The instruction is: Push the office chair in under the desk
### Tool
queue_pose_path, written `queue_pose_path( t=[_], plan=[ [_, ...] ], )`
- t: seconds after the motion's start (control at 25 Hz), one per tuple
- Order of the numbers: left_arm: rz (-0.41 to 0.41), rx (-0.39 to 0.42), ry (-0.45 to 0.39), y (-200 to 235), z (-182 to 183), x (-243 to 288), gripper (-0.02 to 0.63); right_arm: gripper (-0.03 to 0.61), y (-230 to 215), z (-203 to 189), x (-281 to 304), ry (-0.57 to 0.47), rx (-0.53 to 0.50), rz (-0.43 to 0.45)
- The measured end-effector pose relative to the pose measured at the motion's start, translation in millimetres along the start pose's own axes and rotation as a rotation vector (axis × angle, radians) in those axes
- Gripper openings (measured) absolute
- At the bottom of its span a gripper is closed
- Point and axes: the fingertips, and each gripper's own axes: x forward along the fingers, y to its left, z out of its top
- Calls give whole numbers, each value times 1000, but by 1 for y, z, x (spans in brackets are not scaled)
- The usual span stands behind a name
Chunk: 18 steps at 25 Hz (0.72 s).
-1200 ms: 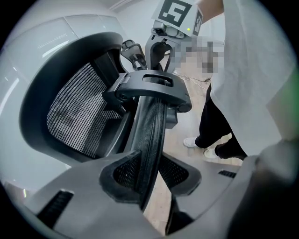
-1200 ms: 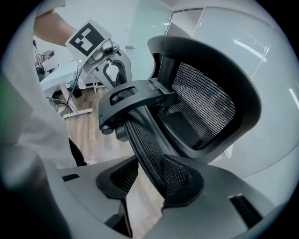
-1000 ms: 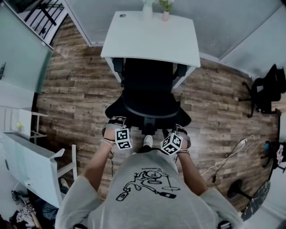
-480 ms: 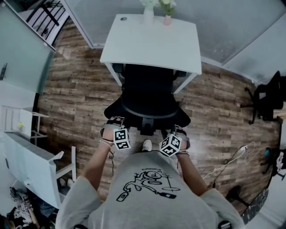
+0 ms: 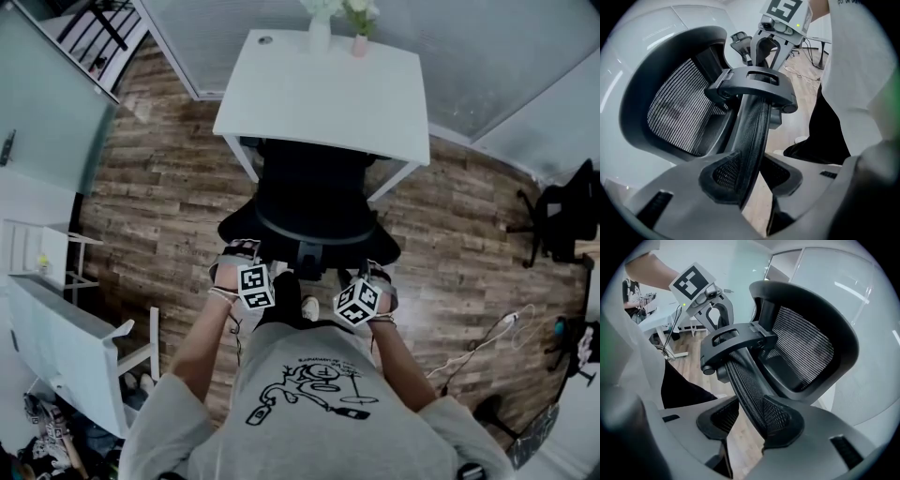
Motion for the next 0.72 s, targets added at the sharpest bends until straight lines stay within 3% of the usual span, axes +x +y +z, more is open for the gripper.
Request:
queue_pose_path(
  t=[0.72],
  plan=[
    [-67, 12, -53, 66, -8, 20, 138, 178, -58, 37, 38, 30, 31, -6]
  ],
)
